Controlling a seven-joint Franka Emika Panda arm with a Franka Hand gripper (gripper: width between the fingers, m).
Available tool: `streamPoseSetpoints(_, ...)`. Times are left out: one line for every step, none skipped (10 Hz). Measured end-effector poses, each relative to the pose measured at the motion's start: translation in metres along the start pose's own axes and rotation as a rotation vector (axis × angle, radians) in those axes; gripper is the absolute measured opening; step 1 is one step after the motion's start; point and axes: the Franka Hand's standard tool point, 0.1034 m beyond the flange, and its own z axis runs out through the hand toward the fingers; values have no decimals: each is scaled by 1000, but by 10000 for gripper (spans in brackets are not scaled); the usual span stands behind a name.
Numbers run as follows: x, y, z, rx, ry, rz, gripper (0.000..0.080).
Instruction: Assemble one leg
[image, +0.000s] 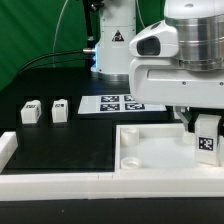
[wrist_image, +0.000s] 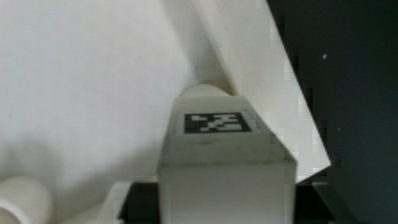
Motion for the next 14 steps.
streamPoseSetpoints(0, 0, 0, -1, 0, 114, 294)
streamPoseSetpoints(0, 1, 0, 0, -1, 210, 294)
streamPoseSetpoints(0, 1, 0, 2, -2, 340, 294)
streamPoseSetpoints(0, 1, 0, 2, -4, 446, 294)
streamPoseSetpoints(0, 1, 0, 2, -5, 528, 294)
streamPoseSetpoints(0, 1, 0, 3, -8, 643, 294)
streamPoseSetpoints(0, 1, 0, 4, -9, 738, 294)
streamPoseSetpoints(0, 1, 0, 3, -8, 820, 294)
streamPoseSetpoints(-1, 0, 0, 3, -8, 854, 294)
streamPoseSetpoints(-1, 0, 0, 2, -7, 904, 294)
streamPoseSetpoints(-1, 0, 0, 2, -7, 894, 294)
streamPoseSetpoints(-1, 0, 1, 2, -8, 886, 294)
streamPoseSetpoints(-1, -1, 1, 2, -8, 843, 498)
streamPoseSetpoints(-2, -1, 1, 1, -7, 799, 498)
